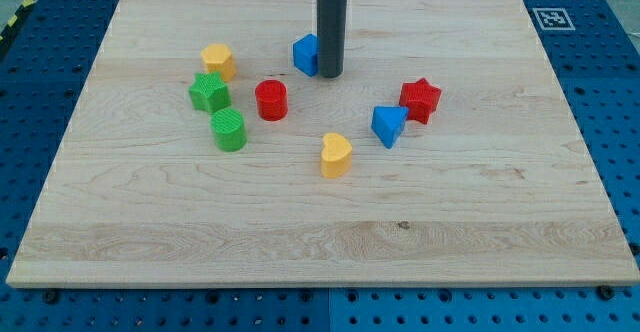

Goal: Move the yellow hexagon closer to the red circle

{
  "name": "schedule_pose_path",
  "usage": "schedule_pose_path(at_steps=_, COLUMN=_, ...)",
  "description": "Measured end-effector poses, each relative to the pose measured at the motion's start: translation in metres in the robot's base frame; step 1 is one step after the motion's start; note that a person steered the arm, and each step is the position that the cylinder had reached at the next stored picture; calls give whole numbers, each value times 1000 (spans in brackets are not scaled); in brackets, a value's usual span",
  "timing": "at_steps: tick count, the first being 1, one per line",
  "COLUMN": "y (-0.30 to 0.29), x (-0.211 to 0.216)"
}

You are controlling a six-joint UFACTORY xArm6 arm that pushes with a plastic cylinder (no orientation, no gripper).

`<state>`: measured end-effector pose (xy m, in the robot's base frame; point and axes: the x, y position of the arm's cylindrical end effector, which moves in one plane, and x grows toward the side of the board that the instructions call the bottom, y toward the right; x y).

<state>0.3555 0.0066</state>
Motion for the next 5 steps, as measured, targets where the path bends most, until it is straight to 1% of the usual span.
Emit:
schedule_pose_path(at_steps=1, y=0, x=5)
schedule_pose_path(at_steps=2, y=-4, x=37)
schedule_pose_path(at_steps=3, y=-35, x=37)
schedule_pose_path(at_steps=5, y=-106, x=-24)
